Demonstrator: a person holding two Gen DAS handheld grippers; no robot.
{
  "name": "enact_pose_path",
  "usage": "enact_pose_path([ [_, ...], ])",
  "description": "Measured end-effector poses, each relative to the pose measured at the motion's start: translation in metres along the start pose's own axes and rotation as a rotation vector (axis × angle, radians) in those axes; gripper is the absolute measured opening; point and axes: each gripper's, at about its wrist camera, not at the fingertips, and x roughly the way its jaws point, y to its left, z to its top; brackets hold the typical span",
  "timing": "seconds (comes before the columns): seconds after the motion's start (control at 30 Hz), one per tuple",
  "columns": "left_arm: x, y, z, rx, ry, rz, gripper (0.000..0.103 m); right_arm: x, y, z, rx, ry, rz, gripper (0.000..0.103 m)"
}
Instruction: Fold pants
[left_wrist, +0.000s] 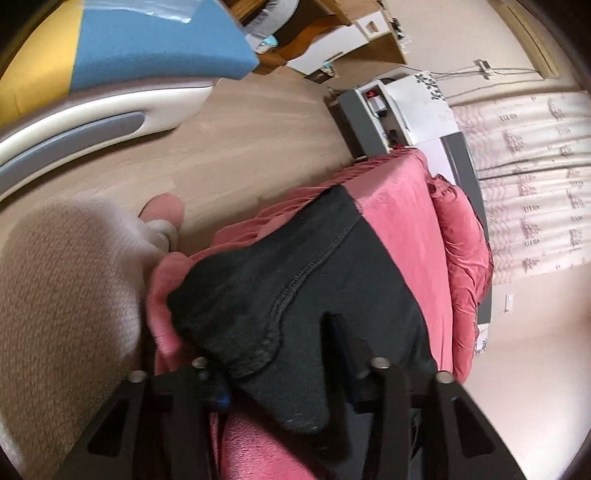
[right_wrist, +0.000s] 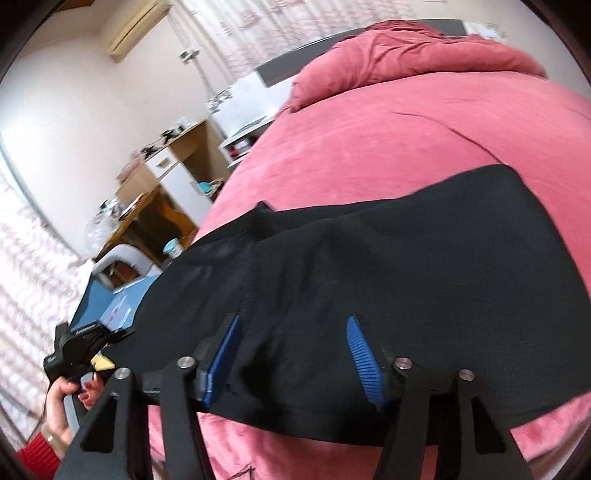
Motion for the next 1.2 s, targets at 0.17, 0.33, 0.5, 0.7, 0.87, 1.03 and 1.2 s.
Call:
enact_pose_path([
  [0.17, -0.009, -0.006, 0.001, 0.010, -0.017, -0.027, 0.026, 0.024, 0.006, -0.009, -0.029, 0.105, 0.022, 0.044],
  [0.33, -0.023, -0.022, -0.001, 0.048, -0.047, -0.030, 0.021, 0.036, 0.000, -0.011, 0.000, 0.123, 0.038, 0.044],
  [0.5, -0.035, -0.037, -0.005, 0.131, -0.096, 0.033, 0.017, 0.036, -0.001, -0.014, -0.012, 0.113, 0.037, 0.044],
  [0.7, -0.056, -0.074, -0.014, 0.277, -0.159, 0.024, 0.013, 0.029, -0.012, -0.014, 0.014, 0.108, 0.064, 0.044],
  [0.87, -0.062, -0.104, -0.015, 0.334, -0.171, -0.037, 0.013, 0.027, -0.017, -0.013, 0.028, 0.107, 0.078, 0.044],
  [1.03, -0.067, -0.125, -0.019, 0.343, -0.159, -0.111, 0.012, 0.025, -0.020, -0.012, 0.056, 0.111, 0.099, 0.047],
  [1.2, -0.078, -0.156, -0.034, 0.427, -0.147, -0.202, 0.012, 0.024, -0.018, -0.011, 0.038, 0.115, 0.103, 0.056],
])
